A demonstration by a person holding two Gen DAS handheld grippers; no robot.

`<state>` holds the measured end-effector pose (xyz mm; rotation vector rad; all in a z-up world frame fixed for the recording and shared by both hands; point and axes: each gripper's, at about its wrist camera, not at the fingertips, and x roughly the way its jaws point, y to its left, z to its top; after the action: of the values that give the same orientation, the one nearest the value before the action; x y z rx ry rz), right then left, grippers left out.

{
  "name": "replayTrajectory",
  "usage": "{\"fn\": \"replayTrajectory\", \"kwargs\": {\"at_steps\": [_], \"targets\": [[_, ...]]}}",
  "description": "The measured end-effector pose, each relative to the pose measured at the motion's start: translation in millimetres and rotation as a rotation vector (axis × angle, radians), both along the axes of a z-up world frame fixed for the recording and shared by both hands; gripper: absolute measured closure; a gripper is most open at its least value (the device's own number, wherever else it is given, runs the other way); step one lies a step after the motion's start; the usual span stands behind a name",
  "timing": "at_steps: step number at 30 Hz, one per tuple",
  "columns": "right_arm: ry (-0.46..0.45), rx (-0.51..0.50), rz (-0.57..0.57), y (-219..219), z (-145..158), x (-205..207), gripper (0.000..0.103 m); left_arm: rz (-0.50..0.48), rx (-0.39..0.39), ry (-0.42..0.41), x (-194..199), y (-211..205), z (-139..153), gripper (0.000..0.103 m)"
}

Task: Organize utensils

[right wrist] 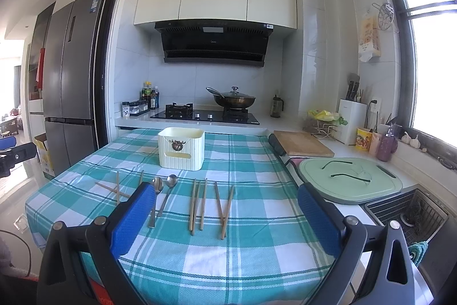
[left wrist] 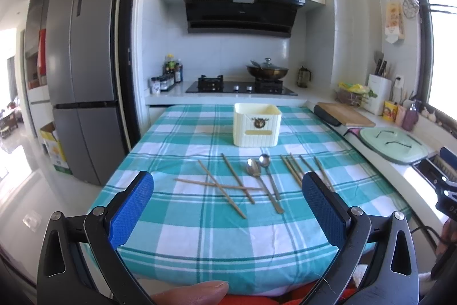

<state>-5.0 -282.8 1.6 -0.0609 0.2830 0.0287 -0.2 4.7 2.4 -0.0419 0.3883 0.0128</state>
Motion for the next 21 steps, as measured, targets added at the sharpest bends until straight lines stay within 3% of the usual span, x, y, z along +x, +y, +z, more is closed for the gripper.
{"fn": "replayTrajectory", "kwargs": {"at_steps": [21], "targets": [[-0.005, 0.005, -0.003, -1.2, -0.9, -0.4, 0.001, 0.002, 0.000, 0.010, 3.3, 0.4, -4.2, 0.000]]}}
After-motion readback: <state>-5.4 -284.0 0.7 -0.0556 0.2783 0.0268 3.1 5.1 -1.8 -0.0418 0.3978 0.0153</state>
